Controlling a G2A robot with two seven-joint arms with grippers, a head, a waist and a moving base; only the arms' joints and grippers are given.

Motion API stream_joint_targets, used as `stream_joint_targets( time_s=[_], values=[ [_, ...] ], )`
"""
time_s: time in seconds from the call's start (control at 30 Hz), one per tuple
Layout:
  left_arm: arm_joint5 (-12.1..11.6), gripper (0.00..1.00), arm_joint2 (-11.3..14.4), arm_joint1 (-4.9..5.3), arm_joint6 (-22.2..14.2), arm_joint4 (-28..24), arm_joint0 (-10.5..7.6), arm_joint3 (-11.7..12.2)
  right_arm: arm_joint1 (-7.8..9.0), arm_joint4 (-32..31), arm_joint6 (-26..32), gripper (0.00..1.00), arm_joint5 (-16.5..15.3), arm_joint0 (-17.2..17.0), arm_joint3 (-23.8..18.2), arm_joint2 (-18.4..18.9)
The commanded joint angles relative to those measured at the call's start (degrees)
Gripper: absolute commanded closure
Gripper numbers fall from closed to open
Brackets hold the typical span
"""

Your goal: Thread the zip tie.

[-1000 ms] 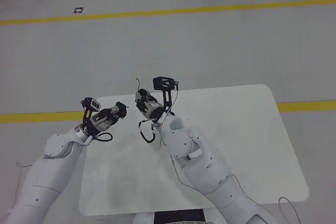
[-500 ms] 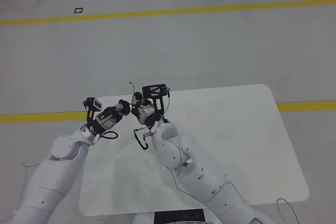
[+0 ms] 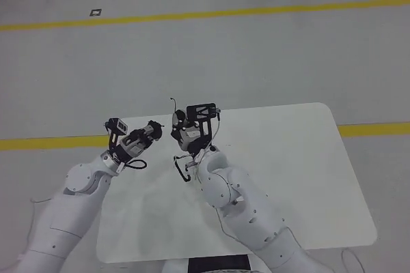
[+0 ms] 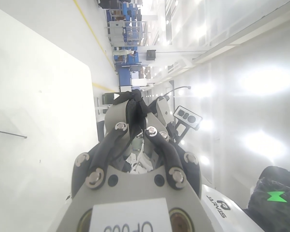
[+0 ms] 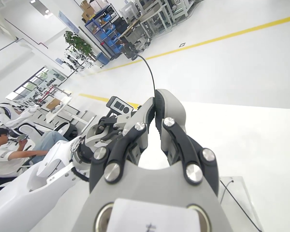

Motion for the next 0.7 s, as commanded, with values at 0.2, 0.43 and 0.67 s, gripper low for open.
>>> stream_joint_targets(
  time_s=[0.2,0.43,0.67],
  values=[
    [0.93,1.00,4.49,-1.42,-0.85,0.36,-3.41,0.39,1.67,-2.84,1.68,1.00,-2.74,-4.99,-5.74,4.87],
    [0.11,1.00,9.73,-3.41,-0.27,0.13,-8.23,1.97,2.33,-3.58,2.32,1.00,-2.32,-7.39,-7.74,6.36],
    [-0.37,1.00,10.84,-3.84,-0.68,0.50,-9.46,2.56,2.37,-4.01,2.33,1.00,-2.21,-7.39,-7.76,6.26]
  ],
)
